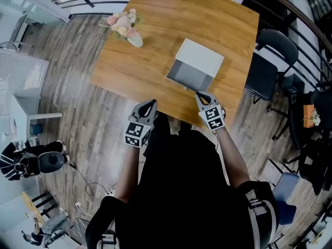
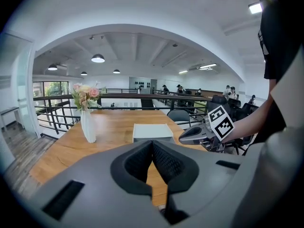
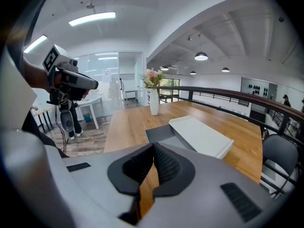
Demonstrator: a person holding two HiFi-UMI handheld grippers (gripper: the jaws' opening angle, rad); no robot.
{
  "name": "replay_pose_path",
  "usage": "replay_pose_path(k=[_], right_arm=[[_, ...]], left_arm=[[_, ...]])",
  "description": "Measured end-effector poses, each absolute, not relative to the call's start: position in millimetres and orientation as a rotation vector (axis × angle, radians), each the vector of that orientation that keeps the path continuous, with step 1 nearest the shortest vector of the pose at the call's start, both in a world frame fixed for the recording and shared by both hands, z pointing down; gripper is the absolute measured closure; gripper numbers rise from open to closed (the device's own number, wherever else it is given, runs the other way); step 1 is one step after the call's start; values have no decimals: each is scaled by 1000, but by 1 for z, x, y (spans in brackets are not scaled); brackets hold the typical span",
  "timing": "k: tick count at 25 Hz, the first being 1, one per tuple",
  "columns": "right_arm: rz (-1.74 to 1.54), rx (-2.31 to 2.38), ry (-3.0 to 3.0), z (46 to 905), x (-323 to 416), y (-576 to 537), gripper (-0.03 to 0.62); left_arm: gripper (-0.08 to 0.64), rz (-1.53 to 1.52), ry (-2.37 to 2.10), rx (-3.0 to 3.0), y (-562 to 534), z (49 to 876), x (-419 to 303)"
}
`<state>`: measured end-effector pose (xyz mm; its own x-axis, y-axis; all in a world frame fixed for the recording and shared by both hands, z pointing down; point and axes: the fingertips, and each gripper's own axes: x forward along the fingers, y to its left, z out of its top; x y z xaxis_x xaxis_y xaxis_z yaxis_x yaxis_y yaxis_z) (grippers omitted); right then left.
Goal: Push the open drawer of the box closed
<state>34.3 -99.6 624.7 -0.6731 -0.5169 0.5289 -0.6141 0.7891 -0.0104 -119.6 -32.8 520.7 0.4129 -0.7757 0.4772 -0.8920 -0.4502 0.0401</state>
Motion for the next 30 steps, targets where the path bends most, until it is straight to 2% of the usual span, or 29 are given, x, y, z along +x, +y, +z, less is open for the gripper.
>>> replay_pose_path(k=[24, 30], right_arm=[[517, 861, -2378, 684, 1, -104, 575], [693, 910, -2348, 714, -11, -106, 575]], left_arm=[[538, 582, -1285, 2443, -69, 531, -133], [538, 606, -1252, 2441, -80, 537, -141]])
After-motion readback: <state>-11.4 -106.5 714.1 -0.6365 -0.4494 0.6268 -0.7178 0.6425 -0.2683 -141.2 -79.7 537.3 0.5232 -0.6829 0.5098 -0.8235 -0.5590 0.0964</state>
